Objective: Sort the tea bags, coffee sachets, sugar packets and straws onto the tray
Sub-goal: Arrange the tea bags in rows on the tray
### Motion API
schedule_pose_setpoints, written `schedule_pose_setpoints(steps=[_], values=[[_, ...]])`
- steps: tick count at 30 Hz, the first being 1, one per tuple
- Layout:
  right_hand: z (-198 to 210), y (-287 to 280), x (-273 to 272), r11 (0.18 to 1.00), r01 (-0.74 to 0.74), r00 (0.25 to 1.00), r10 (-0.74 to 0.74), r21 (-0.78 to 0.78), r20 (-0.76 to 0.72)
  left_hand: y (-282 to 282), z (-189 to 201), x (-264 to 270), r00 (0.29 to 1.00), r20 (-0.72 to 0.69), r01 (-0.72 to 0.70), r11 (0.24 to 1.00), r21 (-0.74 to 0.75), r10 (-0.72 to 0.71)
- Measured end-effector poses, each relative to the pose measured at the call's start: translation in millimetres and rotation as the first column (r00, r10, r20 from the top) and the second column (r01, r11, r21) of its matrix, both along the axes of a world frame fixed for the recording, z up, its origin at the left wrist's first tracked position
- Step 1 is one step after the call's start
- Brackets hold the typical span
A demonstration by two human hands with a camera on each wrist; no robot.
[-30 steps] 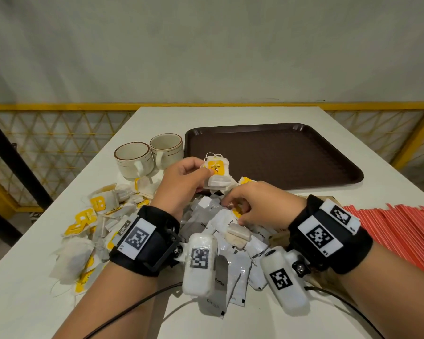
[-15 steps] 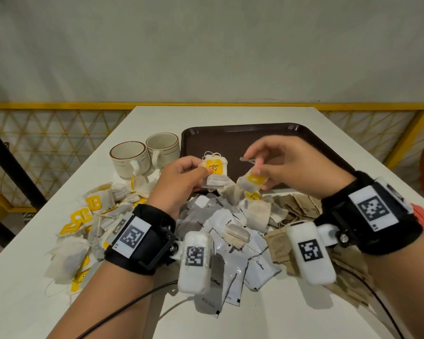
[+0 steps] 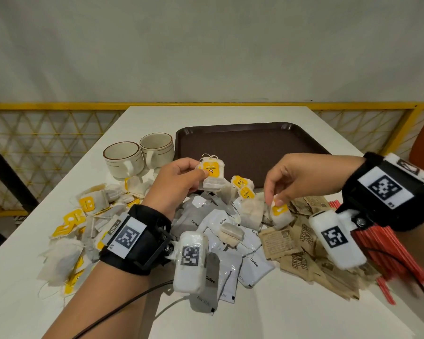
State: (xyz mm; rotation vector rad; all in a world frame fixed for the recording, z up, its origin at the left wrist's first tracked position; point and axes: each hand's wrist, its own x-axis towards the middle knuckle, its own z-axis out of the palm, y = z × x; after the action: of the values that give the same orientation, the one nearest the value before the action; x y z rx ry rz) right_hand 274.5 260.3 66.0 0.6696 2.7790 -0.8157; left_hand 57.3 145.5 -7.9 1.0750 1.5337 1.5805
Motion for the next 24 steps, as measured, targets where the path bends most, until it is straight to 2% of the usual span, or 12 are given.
schedule_pose_setpoints(steps=[5, 10, 12, 17, 24], values=[[-8, 9, -16, 0.994, -0.068, 0.99, 0.056, 0.091, 0.13, -1, 1, 0, 1.0, -0.011, 0.003, 1.0, -0.006, -0.003], [-12, -2, -30, 0.985, -0.166, 0.983, 0.169, -0.041, 0.07, -2, 1, 0, 1.0, -0.018, 0.004, 1.0, -0.014, -0.004], [-14, -5, -34, 0.98, -0.194, 0.978, 0.197, -0.049, 0.066, -2, 1, 1, 1.0, -0.023, 0.005, 1.0, -0.019, -0.005], [-22, -6, -40, 0.973, -0.182, 0.979, 0.193, -0.139, 0.07, -2, 2, 2, 0.999, -0.032, -0.003, 1.0, -0.018, 0.003], [-24, -14, -54, 0.97, -0.227, 0.962, 0.237, -0.084, 0.137, -2, 2, 2, 0.999, -0.037, 0.001, 1.0, -0.009, -0.002]])
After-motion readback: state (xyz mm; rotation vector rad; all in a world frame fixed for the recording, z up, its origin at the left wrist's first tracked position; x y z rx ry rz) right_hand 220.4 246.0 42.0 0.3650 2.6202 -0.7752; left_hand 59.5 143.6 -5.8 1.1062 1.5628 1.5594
